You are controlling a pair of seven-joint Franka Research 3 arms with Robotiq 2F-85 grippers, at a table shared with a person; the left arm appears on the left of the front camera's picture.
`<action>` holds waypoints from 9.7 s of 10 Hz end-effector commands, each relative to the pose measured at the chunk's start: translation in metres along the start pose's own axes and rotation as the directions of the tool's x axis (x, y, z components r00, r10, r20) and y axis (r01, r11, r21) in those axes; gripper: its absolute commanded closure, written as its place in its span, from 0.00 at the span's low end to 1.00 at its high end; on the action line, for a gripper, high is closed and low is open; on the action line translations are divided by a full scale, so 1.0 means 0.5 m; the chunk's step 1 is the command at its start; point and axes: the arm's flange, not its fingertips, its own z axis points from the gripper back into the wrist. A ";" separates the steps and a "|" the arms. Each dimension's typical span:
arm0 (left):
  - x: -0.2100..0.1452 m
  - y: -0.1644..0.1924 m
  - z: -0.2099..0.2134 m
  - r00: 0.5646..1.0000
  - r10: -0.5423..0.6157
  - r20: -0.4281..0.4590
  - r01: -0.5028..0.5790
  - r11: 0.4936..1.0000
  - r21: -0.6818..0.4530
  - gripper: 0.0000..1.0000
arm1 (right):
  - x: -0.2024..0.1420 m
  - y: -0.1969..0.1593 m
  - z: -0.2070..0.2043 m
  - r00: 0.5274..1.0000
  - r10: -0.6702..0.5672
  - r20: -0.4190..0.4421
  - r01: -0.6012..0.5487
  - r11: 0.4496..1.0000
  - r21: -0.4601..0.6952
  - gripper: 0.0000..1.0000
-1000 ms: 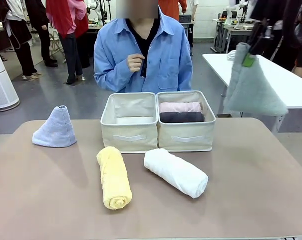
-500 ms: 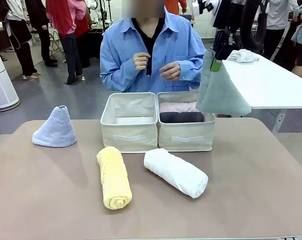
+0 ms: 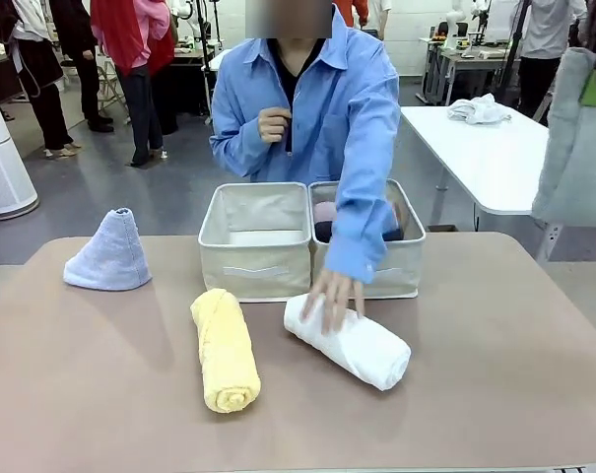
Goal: Sort the towels based on their folding style.
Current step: Pick up one triangle-folded towel and place it in the left Fabric basket.
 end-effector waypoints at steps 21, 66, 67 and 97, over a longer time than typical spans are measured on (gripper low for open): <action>0.003 -0.002 0.000 1.000 0.000 0.005 0.000 1.000 0.010 0.00 | 0.124 -0.047 -0.053 0.990 0.104 0.091 -0.102 0.994 -0.028 0.83; 0.003 -0.002 0.000 1.000 0.000 0.005 0.000 1.000 0.010 0.00 | 0.393 0.092 -0.017 0.991 0.122 -0.049 -0.129 0.975 -0.180 0.83; 0.003 -0.002 0.000 1.000 0.000 0.005 0.000 1.000 0.010 0.00 | 0.396 0.091 -0.016 0.991 0.125 -0.051 -0.132 0.975 -0.179 0.83; 0.003 -0.002 0.000 1.000 0.000 0.005 0.000 1.000 0.010 0.00 | 0.958 -0.226 -0.322 0.889 0.378 0.259 -0.377 0.925 -0.058 0.83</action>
